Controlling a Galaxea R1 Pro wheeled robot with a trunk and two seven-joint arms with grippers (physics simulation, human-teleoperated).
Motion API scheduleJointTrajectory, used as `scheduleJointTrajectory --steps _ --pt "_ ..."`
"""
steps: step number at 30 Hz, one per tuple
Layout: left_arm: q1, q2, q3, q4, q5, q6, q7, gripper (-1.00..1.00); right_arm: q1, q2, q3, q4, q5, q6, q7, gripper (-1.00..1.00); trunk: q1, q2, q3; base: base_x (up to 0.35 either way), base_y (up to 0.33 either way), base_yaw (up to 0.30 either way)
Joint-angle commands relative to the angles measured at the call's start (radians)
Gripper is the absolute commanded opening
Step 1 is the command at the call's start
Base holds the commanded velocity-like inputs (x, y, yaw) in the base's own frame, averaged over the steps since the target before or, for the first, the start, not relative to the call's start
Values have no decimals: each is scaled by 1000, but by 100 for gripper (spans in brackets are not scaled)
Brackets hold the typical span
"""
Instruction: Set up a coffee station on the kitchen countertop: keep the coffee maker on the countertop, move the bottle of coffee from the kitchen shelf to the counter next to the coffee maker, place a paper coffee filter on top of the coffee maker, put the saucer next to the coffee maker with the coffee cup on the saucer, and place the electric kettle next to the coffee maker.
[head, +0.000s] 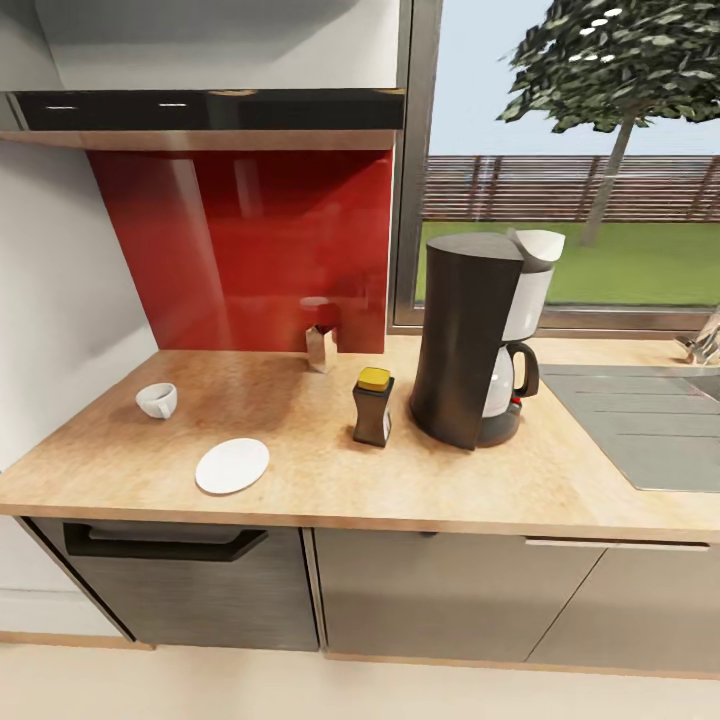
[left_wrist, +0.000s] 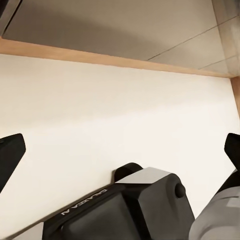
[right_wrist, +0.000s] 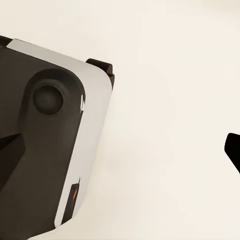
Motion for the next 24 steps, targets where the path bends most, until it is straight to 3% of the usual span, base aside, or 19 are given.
scheduleJointTrajectory --steps 1,12,24 --pt "-1 0 -8 0 7 -6 0 100 -1 0 -7 0 9 -4 3 100 0 -1 -1 0 0 -5" --pt "-1 0 -8 0 7 -6 0 100 -1 0 -7 0 9 -4 3 100 0 -1 -1 0 0 -30" --pt "-1 0 -8 0 7 -6 0 100 -1 0 -7 0 9 -4 3 100 0 -1 -1 0 0 -191"
